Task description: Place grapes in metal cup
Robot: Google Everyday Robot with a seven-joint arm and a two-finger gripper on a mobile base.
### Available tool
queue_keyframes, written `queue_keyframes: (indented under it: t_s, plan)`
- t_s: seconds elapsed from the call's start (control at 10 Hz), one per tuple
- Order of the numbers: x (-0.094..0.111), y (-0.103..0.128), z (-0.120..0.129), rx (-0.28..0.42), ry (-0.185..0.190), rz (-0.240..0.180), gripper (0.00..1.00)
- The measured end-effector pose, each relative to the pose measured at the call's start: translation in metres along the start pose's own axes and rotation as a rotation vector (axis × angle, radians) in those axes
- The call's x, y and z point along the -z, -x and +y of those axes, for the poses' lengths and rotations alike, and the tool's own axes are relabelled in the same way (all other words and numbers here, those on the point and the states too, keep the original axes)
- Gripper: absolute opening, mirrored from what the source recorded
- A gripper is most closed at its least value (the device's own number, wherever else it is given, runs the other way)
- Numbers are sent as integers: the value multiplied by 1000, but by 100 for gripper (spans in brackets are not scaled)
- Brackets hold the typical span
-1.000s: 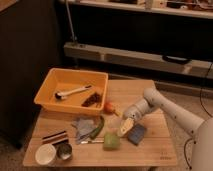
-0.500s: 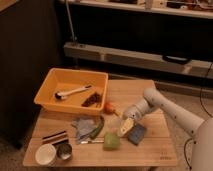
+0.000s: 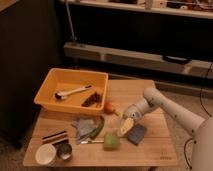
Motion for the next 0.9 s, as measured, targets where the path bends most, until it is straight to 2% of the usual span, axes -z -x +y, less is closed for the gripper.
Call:
queue_keyframes:
  t_s: [0.3, 0.6, 0.8, 0.9]
  plan:
    - [17, 23, 10, 82, -86, 60, 80]
    - [31, 50, 25, 202, -176, 160, 80]
    - [36, 74, 41, 315, -264, 271, 80]
    - [37, 91, 53, 378, -323, 340, 80]
